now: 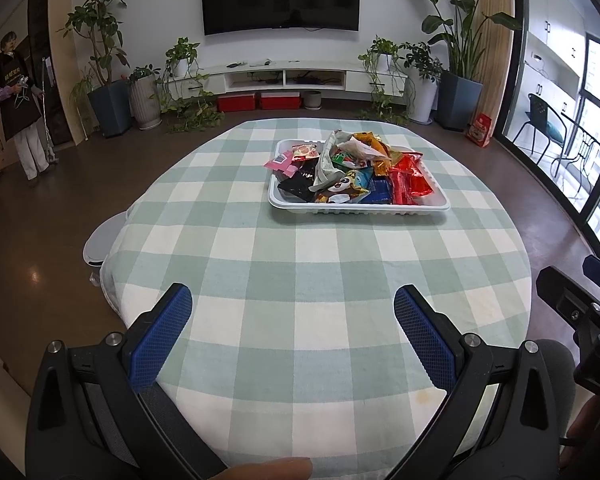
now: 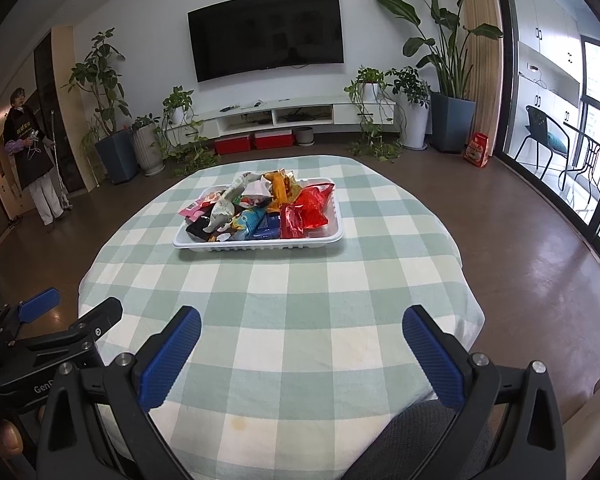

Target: Organize snacks

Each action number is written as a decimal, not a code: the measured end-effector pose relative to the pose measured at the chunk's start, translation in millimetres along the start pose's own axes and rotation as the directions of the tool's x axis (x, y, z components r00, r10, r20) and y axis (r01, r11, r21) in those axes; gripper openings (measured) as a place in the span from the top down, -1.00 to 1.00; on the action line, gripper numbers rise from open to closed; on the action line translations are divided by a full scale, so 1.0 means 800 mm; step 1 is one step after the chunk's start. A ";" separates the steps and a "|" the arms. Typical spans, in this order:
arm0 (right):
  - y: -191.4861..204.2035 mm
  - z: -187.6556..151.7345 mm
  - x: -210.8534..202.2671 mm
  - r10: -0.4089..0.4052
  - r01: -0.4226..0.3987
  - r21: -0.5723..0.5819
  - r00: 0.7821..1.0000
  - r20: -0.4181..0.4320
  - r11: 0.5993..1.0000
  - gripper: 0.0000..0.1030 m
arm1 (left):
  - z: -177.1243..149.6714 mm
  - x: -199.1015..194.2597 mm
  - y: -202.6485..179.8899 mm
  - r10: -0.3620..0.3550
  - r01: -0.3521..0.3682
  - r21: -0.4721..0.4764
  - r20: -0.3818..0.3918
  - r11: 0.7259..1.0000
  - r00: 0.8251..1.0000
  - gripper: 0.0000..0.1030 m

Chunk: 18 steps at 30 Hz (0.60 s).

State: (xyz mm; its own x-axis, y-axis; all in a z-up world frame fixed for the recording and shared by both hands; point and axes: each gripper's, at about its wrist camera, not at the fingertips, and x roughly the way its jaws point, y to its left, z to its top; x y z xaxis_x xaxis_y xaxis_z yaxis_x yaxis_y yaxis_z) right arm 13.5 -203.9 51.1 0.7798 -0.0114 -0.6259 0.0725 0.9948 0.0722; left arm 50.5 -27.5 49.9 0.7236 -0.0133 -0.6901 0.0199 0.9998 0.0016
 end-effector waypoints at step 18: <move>0.000 -0.001 0.000 -0.002 0.002 0.000 1.000 -0.003 1.000 -1.00 | -0.007 0.002 -0.002 -0.002 0.002 0.000 -0.012 1.000 1.000 -0.99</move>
State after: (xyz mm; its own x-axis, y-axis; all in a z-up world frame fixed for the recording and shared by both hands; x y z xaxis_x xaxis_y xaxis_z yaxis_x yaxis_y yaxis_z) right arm 13.2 -203.4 50.7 0.7777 -0.0129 -0.6285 0.0741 0.9947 0.0713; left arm 47.5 -28.8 44.7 0.7153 -0.0154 -0.6986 0.0214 0.9998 -0.0002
